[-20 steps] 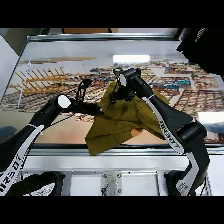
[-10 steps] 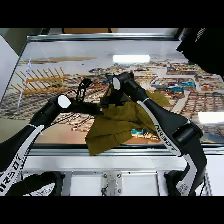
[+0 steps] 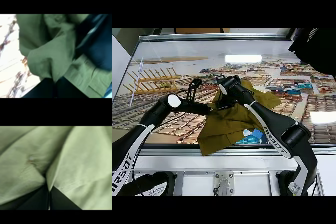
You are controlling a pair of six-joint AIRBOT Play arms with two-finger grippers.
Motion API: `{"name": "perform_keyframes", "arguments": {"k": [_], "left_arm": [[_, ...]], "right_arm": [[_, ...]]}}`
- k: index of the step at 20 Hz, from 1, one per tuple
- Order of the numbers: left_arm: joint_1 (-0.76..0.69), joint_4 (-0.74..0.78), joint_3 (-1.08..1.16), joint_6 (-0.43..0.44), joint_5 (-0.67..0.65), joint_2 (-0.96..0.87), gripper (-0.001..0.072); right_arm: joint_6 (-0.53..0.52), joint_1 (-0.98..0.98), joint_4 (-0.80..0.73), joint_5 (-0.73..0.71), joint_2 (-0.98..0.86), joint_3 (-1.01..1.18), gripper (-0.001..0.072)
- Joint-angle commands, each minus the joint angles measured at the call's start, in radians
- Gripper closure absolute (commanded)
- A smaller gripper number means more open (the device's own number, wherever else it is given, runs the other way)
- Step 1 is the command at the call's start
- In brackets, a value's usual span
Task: Fold the clothes and pants, and hang the long-sleeved shirts on hangers.
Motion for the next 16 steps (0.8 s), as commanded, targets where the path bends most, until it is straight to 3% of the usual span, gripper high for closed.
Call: {"name": "perform_keyframes", "arguments": {"k": [1, 3, 5, 10, 16], "left_arm": [[0.087, 0.001, 0.043, -0.001, -0.053, 0.056, 0.0694], [0.149, 0.000, 0.159, -0.017, -0.077, 0.140, 0.0695], [0.177, -0.002, 0.319, -0.055, -0.094, 0.234, 0.0694], [0.107, -0.006, 0.688, -0.091, -0.056, 0.399, 0.0694], [-0.004, 0.001, 0.896, -0.091, -0.027, 0.424, 0.0694]], "right_arm": [[-0.111, -0.024, -0.201, 0.015, 0.118, 0.012, 0.0699], [-0.198, -0.055, -0.212, 0.016, 0.233, 0.069, 0.0700], [-0.221, -0.081, -0.212, 0.012, 0.357, 0.163, 0.0700], [-0.206, -0.098, -0.200, -0.148, 0.693, 0.217, 0.0700], [-0.150, -0.099, -0.202, -0.180, 0.894, 0.217, 0.0700]]}}
